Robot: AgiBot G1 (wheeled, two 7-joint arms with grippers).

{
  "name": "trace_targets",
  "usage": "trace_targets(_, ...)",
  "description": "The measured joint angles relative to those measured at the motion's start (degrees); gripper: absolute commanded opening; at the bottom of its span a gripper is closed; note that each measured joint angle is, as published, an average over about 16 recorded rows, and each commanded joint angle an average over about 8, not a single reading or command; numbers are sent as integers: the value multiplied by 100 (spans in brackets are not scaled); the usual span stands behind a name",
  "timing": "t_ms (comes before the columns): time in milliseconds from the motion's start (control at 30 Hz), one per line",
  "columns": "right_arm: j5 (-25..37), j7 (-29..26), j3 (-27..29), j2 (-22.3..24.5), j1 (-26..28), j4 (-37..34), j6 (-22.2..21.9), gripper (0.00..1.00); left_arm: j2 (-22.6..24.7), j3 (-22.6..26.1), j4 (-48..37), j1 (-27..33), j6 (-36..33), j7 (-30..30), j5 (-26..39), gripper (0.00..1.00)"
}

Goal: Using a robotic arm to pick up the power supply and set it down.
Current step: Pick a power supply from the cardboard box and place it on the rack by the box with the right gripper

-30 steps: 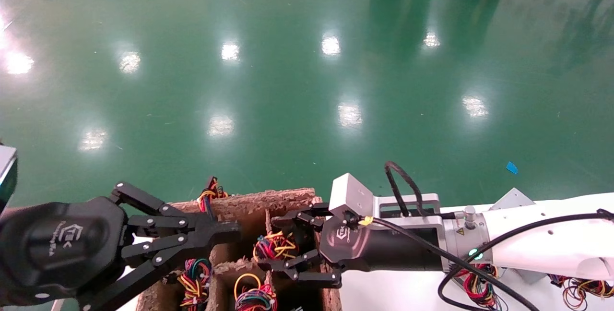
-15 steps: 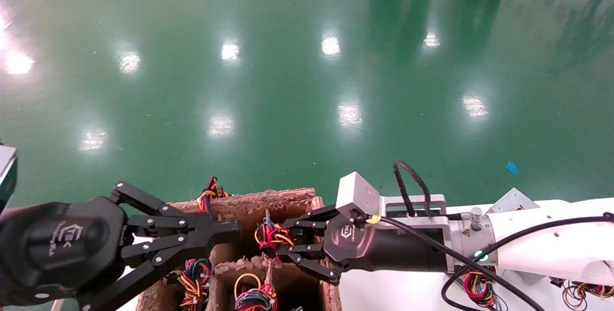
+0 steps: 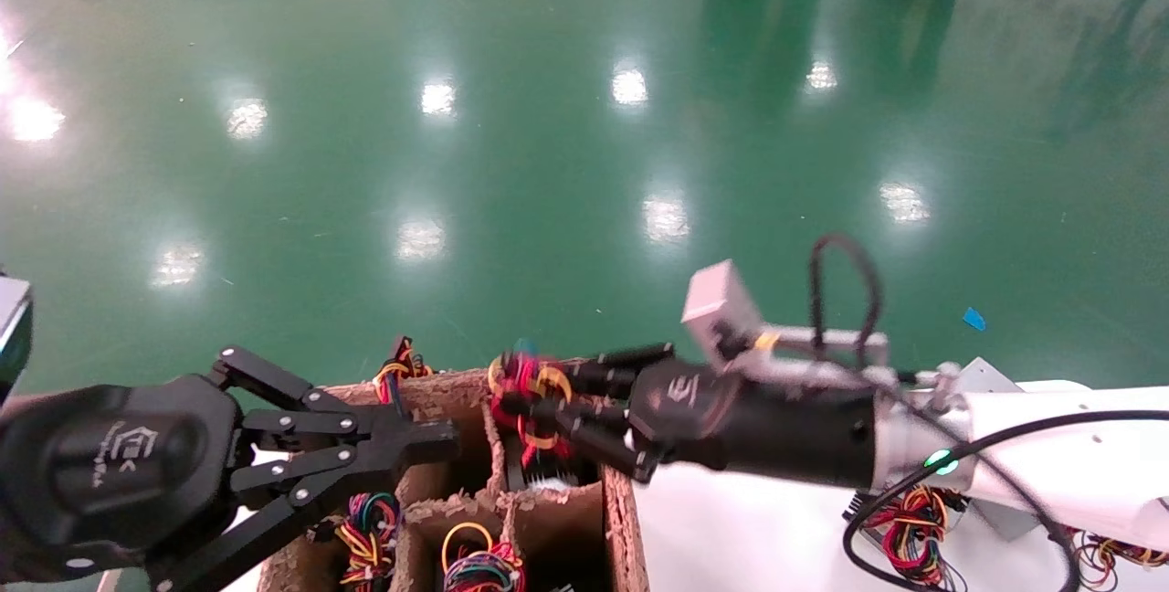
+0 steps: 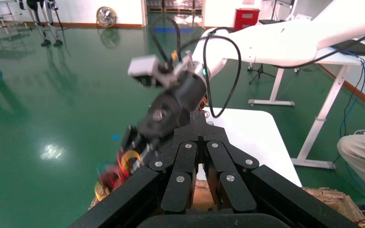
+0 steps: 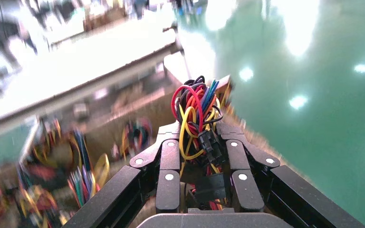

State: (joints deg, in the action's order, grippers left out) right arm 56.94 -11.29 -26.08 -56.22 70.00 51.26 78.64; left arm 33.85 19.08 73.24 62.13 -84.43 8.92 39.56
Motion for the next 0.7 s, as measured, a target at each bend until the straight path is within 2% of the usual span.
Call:
trace_targets(367,-990,-459,591,271,217,39,87,0,-1,2,0,0,1,-1,-1,0)
trace_targets(700,-1486,-782,1145,778,548,429,-357,0,-1,3,0,1,1,-1,-2,0)
